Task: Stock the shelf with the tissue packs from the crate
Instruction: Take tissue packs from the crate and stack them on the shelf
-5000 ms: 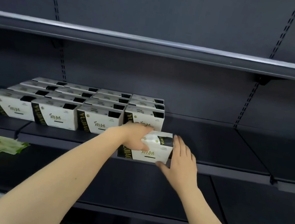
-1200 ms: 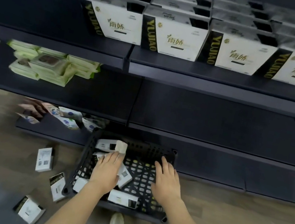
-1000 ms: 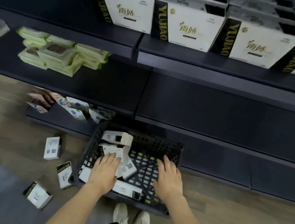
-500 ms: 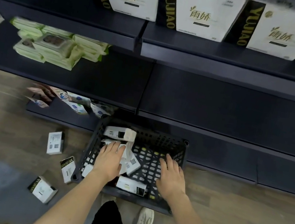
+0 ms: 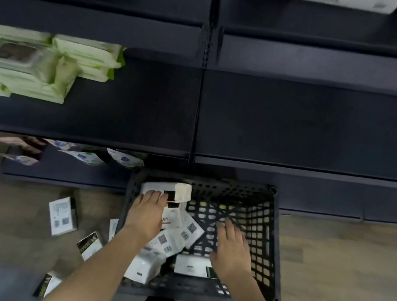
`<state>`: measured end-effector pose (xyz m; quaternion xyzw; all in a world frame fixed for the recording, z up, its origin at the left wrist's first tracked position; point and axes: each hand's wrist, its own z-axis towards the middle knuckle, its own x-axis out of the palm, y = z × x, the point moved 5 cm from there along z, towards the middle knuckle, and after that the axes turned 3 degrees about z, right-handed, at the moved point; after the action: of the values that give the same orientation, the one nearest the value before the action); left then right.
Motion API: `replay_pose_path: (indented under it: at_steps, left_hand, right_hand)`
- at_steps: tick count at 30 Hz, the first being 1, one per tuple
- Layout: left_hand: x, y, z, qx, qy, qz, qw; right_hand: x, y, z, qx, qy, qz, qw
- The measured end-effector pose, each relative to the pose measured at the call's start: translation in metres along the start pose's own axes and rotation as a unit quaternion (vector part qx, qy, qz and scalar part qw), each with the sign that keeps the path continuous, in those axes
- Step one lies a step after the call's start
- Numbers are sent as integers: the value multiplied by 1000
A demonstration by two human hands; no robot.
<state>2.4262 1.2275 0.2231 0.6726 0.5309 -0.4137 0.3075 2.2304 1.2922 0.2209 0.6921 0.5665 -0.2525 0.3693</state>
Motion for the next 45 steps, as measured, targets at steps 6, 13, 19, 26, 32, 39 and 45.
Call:
replay_pose_path:
  at_steps: [6,13,19,26,32,39,45]
  left_hand:
    - [50,12,45,-17,11,-8,1000]
    - [102,28,99,-35,13,7,999]
    - [117,31,126,-53,-5,7,999]
    - [107,29,121,-28,-5,-4,1000]
    - [64,21,86,-15,-1,59,998]
    - [-22,4,30,19,28,60,998]
    - [-112,-24,-23,47,8,120,992]
  right_hand:
    - [45,-2,41,9,14,-4,1000]
    - [95,-25,76,8,-3,3,1000]
    - [114,-36,84,18,2,12,1000]
    - [99,-29,79,16,-36,-13,999]
    - [67,-16,61,-17,-46,-31,998]
    - [-19,13,18,-36,-105,-1,994]
    - [-100,38,-26,-62,-192,-8,979]
